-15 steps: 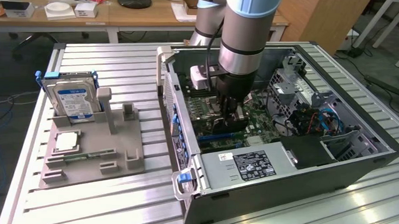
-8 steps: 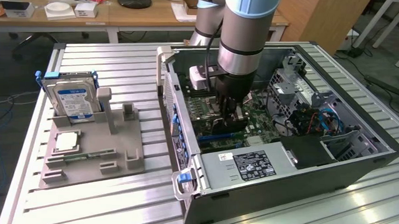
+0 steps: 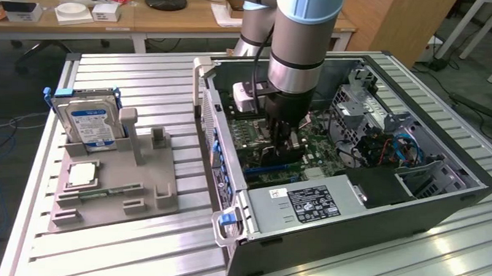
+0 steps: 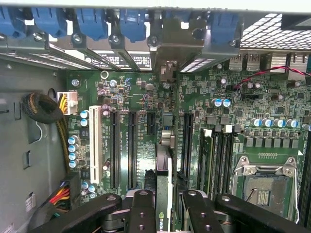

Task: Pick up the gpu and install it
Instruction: 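Insert the gpu into the slot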

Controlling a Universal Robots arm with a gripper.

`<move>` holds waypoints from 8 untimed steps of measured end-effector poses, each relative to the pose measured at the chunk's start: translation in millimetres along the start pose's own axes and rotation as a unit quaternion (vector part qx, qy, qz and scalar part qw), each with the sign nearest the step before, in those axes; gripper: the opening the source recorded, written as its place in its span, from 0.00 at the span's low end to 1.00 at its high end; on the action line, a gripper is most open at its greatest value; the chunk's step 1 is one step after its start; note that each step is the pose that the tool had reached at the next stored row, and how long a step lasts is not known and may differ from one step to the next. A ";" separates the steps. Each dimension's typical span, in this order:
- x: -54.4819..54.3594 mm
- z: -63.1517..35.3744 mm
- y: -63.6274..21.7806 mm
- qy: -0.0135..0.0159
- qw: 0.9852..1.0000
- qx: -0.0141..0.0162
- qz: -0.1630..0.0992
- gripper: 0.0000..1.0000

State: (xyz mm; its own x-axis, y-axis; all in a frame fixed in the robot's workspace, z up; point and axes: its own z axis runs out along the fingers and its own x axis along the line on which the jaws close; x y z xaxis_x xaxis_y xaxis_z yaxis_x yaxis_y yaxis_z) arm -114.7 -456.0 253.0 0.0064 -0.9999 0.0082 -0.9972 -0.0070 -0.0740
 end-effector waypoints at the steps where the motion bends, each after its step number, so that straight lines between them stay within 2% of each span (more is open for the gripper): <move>1: 0.0 0.2 0.1 0.000 1.000 0.000 0.000 0.26; 8: 0.0 1.9 0.3 0.000 1.000 0.000 0.000 0.26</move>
State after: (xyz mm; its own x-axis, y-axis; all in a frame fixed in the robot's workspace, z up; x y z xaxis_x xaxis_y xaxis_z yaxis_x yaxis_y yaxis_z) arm -114.9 -456.0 251.0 0.0066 -0.9999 0.0081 -0.9972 -0.0072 -0.0745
